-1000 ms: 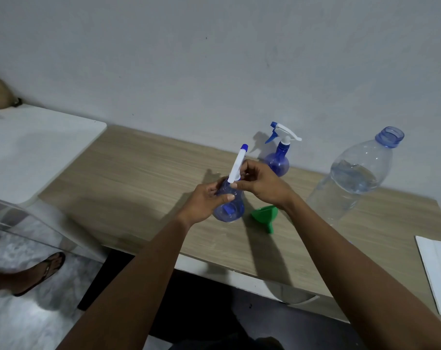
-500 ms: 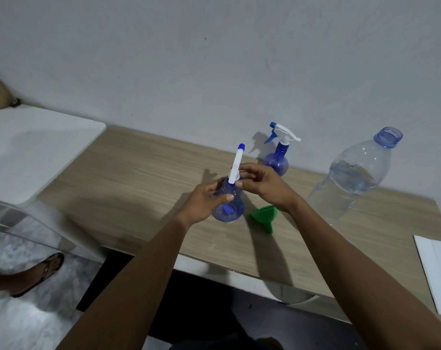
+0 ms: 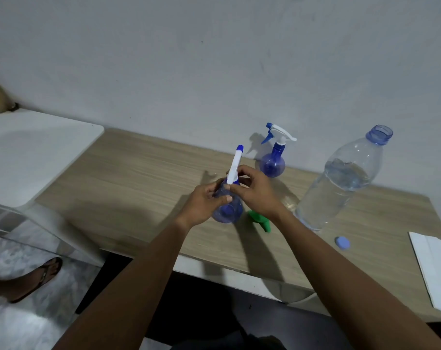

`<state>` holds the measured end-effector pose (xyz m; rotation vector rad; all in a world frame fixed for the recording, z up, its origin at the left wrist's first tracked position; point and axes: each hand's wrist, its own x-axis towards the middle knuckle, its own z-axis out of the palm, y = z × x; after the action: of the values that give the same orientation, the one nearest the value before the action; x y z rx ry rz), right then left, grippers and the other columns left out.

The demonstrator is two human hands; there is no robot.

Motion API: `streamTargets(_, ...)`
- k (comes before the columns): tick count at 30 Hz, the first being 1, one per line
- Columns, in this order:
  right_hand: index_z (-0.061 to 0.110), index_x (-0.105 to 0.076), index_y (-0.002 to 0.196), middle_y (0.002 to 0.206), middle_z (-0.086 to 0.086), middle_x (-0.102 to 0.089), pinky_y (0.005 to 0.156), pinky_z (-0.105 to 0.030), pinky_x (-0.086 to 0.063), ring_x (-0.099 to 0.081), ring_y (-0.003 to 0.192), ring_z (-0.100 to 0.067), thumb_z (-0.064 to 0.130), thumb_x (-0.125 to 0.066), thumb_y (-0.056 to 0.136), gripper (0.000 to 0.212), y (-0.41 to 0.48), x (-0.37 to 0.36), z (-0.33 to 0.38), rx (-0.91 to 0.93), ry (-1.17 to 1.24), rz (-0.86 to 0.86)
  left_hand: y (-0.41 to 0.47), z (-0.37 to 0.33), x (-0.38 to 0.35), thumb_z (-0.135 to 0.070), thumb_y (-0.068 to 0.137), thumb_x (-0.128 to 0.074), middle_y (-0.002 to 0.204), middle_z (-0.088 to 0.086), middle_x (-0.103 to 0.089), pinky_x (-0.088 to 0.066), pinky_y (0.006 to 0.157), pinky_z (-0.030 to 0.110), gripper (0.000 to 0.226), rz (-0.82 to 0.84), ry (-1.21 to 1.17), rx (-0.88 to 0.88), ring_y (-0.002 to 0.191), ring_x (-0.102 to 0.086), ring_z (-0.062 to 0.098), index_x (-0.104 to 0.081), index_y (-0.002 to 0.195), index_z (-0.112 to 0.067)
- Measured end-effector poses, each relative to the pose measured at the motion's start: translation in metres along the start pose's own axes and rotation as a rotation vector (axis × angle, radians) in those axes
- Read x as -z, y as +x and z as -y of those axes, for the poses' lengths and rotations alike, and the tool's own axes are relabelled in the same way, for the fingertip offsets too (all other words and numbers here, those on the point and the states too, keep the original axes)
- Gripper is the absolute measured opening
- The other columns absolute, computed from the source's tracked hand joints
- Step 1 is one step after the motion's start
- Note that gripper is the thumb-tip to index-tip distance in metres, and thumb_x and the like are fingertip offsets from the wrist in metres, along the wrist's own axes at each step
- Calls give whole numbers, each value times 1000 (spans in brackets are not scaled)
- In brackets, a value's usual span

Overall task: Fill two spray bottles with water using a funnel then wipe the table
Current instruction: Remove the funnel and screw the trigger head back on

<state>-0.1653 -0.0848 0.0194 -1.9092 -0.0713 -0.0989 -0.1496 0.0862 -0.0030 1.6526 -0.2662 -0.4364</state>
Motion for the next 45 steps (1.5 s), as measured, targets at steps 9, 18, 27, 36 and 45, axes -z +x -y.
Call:
streamTargets(9, 27, -60, 113, 123, -7, -63, 85, -34, -61, -64, 111, -13, 8, -86, 77, 49, -35, -31, -7, -111, 267, -201, -22, -5, 41, -1, 78, -80, 114, 1, -75, -52, 94, 19, 46, 250, 126, 132, 110, -68, 7, -70, 122, -8)
streamTargets(18, 21, -71, 116, 96, 1, -76, 81, -31, -54, -70, 85, -17, 20, -76, 89, 28, -51, -38, -12, -525, 517, 91, -41, 10, 41, -8, 86, -74, 110, 20, -73, -54, 95, 29, 27, 301, 133, 309, 99, -68, 19, -74, 112, -1)
streamTargets(27, 15, -72, 106, 97, -9, -77, 81, -38, -50, -68, 79, -18, 28, -76, 89, 21, -64, -47, -22, -623, 496, 105, -48, 19, 40, -12, 86, -74, 111, 28, -71, -58, 90, 29, 29, 327, 132, 417, 102, -69, 35, -72, 108, 6)
streamTargets(36, 11, -74, 103, 97, -14, -76, 66, -26, -57, -69, 75, -17, 26, -77, 89, 21, -69, -46, -20, -593, 488, 105, -50, 27, 41, -14, 84, -77, 108, 30, -71, -51, 104, 47, 33, 324, 152, 388, 109, -66, 44, -72, 106, 9)
streamTargets(45, 14, -73, 99, 88, -7, -75, 55, -20, -53, -69, 64, -11, 22, -76, 90, 12, -66, -46, -19, -597, 504, 95, -49, 24, 43, -12, 84, -76, 108, 31, -70, -52, 103, 46, 30, 312, 138, 380, 108, -67, 43, -72, 105, 10)
